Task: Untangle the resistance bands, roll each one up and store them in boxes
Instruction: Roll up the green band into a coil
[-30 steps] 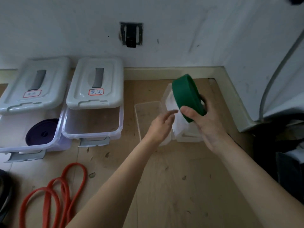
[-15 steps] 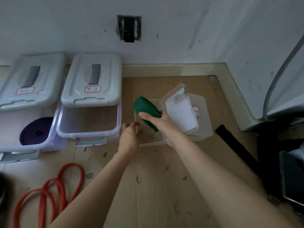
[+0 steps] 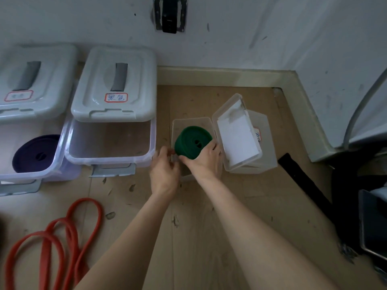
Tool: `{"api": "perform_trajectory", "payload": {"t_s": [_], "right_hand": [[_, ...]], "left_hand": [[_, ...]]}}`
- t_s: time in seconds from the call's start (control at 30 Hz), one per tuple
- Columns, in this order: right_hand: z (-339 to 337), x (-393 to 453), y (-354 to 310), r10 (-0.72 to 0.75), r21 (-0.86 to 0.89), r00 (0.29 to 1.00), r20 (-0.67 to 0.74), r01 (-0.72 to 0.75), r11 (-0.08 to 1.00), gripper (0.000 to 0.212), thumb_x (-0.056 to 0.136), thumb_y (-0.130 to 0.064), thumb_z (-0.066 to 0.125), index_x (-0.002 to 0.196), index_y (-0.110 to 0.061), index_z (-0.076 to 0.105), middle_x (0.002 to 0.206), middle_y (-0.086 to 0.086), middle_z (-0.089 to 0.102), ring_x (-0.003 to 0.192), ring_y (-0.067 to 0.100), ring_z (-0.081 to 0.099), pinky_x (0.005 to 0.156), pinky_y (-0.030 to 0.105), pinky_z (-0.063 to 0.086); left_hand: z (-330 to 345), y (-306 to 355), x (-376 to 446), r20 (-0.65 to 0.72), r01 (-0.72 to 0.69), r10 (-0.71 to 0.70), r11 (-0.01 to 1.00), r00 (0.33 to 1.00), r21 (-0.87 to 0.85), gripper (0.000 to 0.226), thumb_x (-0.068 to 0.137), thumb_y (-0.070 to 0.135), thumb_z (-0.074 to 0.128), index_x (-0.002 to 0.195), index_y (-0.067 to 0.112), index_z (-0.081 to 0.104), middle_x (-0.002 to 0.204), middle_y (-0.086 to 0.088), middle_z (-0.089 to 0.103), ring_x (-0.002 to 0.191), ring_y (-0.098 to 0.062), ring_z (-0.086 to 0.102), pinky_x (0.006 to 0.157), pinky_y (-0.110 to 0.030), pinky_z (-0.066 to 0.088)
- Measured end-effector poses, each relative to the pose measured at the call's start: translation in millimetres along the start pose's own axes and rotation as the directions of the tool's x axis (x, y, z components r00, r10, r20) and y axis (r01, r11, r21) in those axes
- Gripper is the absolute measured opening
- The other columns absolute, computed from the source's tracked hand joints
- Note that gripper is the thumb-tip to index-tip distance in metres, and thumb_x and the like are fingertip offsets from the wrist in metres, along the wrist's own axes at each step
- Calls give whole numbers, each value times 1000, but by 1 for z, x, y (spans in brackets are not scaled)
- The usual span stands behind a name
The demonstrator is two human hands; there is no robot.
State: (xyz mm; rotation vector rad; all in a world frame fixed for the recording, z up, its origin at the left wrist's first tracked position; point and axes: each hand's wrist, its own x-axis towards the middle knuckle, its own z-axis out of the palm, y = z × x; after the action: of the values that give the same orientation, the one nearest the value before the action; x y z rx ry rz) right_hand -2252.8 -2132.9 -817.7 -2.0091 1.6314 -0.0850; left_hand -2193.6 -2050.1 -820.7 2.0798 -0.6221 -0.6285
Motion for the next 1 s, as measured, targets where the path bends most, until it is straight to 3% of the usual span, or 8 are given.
{"api": "perform_trajectory", "payload": {"t_s": [0.1,0.23,0.3,0.43,0.63,0.8,0.87,1.0], "right_hand": [[3,-5,4,-34,-109,999,-3,33,993,110,69,-47,77,146,-5,10,149,15,23,135,33,25,108,41,30],[8,-6,2,-111,-241,993,42,117,963,108,73,-39,76,147,-5,5,151,16,16,136,34,22,108,43,29],[6,-5,3,-161,-275,984,75,175,945,108,75,-42,74,147,-5,3,152,15,15,135,33,22,108,41,28],[-3,-3,18,-239,-318,948,212,298,900,99,86,-57,52,149,-5,-3,157,12,6,139,34,17,114,40,20],[-13,-2,26,-240,-346,923,301,340,874,91,90,-59,43,150,-7,-1,158,11,5,142,31,17,114,39,18],[-16,7,15,-396,-793,894,211,393,466,83,85,-70,38,136,-5,43,135,10,46,126,29,30,96,40,26],[-18,9,13,-386,-755,894,230,414,508,80,83,-68,45,136,-8,41,136,10,44,128,30,28,98,41,26],[-22,-2,22,-313,-474,923,225,384,793,88,82,-62,55,146,-11,22,152,11,22,140,31,14,112,48,16]], "left_hand": [[3,1,-4,-5,-10,10,999,1000,-30,28,88,6,56,108,19,43,113,-4,55,89,-18,61,75,-35,54],[2,-2,3,136,-80,72,996,988,48,47,90,2,51,133,17,44,138,-3,38,115,-21,52,97,-38,47],[0,-2,9,183,-92,74,991,980,96,50,91,1,49,138,14,41,140,-5,32,121,-22,46,102,-26,40],[3,-1,13,231,-73,49,993,972,94,43,95,6,43,138,9,39,136,-3,28,121,-23,44,83,2,28],[2,-2,10,291,-17,-11,995,957,95,45,100,21,39,144,16,32,144,-9,25,119,-21,44,97,-20,31],[8,3,12,182,39,-51,997,982,73,46,94,16,53,139,17,43,138,-8,34,111,-17,46,95,-23,35],[10,7,12,171,74,-86,994,981,79,46,93,15,54,138,18,43,139,-8,34,121,-22,44,100,-26,34],[4,15,12,185,116,-140,984,973,136,47,94,16,53,139,22,42,142,-11,32,124,-27,43,101,-34,38]]}}
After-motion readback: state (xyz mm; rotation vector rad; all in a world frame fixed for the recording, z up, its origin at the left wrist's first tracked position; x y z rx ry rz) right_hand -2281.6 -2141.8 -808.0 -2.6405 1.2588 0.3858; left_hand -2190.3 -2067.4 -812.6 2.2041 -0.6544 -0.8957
